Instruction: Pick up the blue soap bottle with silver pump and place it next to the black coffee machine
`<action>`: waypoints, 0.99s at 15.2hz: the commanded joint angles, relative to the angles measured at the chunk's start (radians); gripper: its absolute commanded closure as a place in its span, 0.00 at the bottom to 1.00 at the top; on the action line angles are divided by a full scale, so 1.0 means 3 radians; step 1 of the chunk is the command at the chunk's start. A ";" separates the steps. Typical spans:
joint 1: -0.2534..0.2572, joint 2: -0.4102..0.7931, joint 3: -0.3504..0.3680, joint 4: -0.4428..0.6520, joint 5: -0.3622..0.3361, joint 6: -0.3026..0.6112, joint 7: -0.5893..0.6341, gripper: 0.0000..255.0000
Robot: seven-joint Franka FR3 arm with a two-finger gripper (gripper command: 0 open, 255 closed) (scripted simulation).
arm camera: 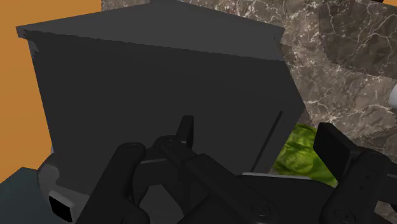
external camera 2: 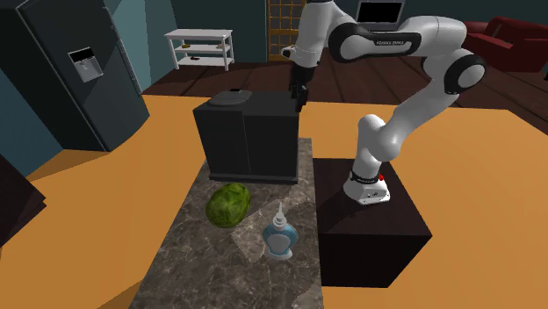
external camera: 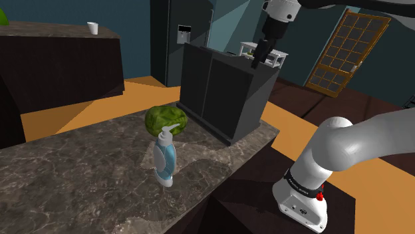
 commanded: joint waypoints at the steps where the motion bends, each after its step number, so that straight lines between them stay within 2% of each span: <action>1: 0.0000 0.0000 0.0000 0.0000 0.0000 0.0000 0.0000 0.00; 10: 0.0203 -0.0347 0.0543 -0.0808 0.0429 0.0686 0.0844 0.00; 13: 0.0573 -0.0313 0.0549 -0.0995 0.0371 0.0960 0.1326 0.00; 14: 0.0749 -0.0278 0.0507 -0.1046 0.0304 0.1057 0.1525 0.00; 15: 0.0581 -0.0391 0.0506 -0.0903 -0.0705 0.0992 0.1315 0.00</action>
